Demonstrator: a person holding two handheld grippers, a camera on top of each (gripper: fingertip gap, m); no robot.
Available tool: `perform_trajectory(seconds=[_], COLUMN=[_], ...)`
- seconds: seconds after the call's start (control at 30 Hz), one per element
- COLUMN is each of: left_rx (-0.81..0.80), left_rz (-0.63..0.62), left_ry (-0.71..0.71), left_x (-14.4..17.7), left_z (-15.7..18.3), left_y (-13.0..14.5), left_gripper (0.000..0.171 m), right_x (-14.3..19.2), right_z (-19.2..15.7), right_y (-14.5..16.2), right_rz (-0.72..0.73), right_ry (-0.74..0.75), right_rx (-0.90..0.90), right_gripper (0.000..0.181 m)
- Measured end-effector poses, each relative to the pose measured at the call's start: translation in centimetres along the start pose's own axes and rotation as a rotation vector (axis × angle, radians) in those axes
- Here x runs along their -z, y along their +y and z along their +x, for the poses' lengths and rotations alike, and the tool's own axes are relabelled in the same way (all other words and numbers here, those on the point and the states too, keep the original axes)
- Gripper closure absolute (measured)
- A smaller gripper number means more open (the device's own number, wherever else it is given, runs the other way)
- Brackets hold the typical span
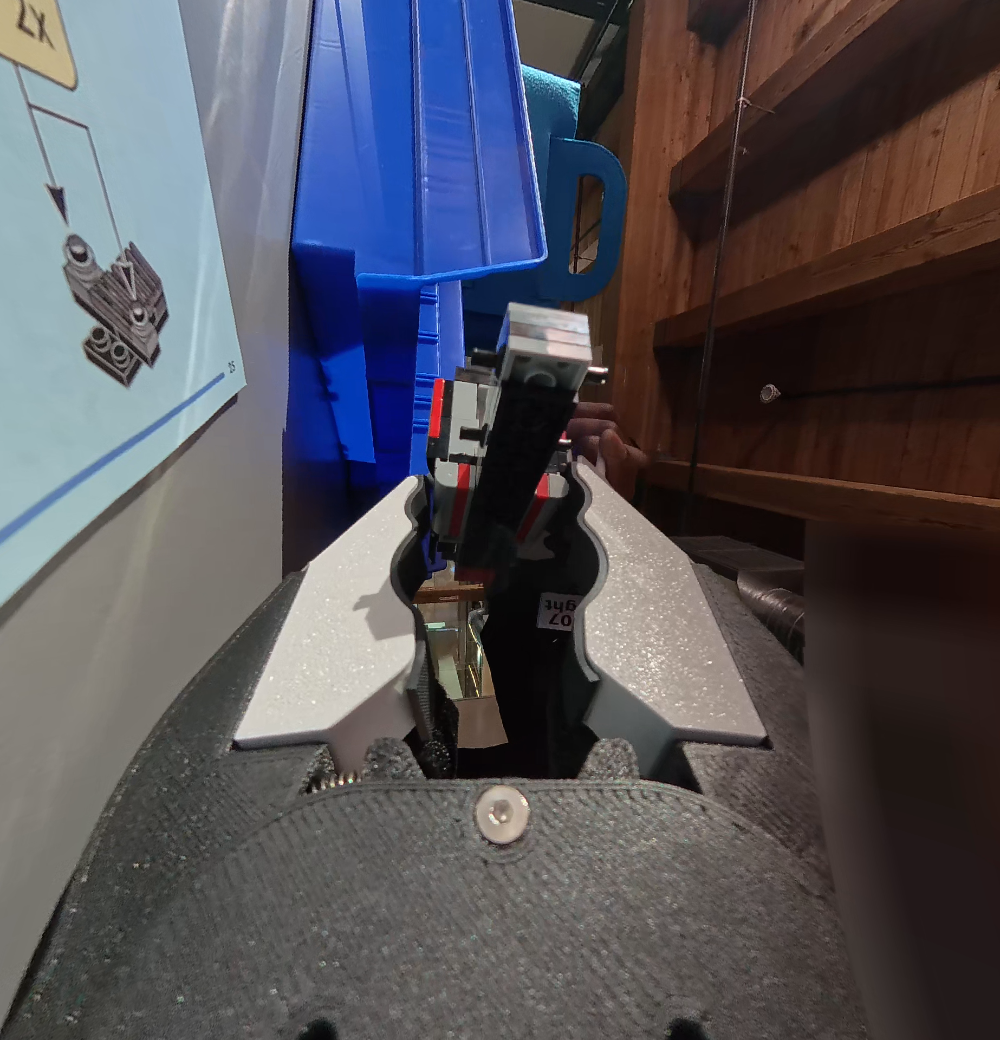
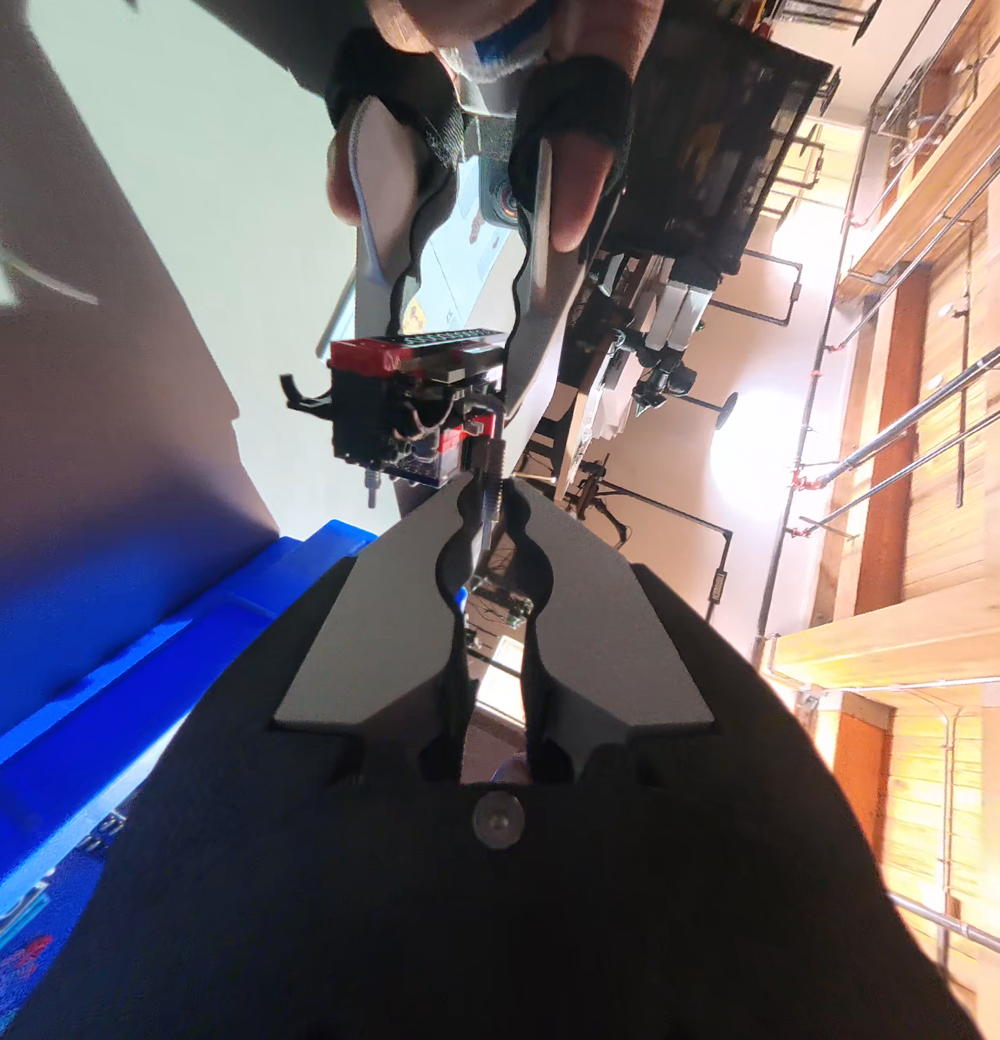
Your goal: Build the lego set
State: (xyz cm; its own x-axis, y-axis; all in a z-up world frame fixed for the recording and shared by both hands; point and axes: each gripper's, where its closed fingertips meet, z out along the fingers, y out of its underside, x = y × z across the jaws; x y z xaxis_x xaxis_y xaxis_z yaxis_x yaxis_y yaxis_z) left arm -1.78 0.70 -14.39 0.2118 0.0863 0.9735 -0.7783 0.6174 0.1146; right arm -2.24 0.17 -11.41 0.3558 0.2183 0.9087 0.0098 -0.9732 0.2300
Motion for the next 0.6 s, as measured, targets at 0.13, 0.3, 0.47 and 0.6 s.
perform_trajectory(seconds=[0.13,0.3,0.47,0.6], left_rx=[0.000,0.007,0.027,0.048], left_rz=[0.002,0.008,0.000,-0.009], left_ry=[-0.009,-0.012,-0.011,-0.009], left_x=[0.03,0.08,-0.01,-0.12], left_z=[-0.24,-0.39,-0.48,-0.53], left_y=[-0.06,-0.16,0.16,0.52], left_gripper=[0.122,0.122,0.122,0.122], right_x=[-0.18,-0.04,0.04,0.07], right_z=[-0.26,-0.42,-0.85,-0.88], right_y=[-0.20,-0.48,-0.42,-0.40], right_rz=[-0.006,0.016,0.034,0.059], right_ry=[0.012,0.014,0.007,0.006], right_rx=[0.023,0.029,0.039,0.017], right_gripper=[0.174,0.174,0.174,0.173])
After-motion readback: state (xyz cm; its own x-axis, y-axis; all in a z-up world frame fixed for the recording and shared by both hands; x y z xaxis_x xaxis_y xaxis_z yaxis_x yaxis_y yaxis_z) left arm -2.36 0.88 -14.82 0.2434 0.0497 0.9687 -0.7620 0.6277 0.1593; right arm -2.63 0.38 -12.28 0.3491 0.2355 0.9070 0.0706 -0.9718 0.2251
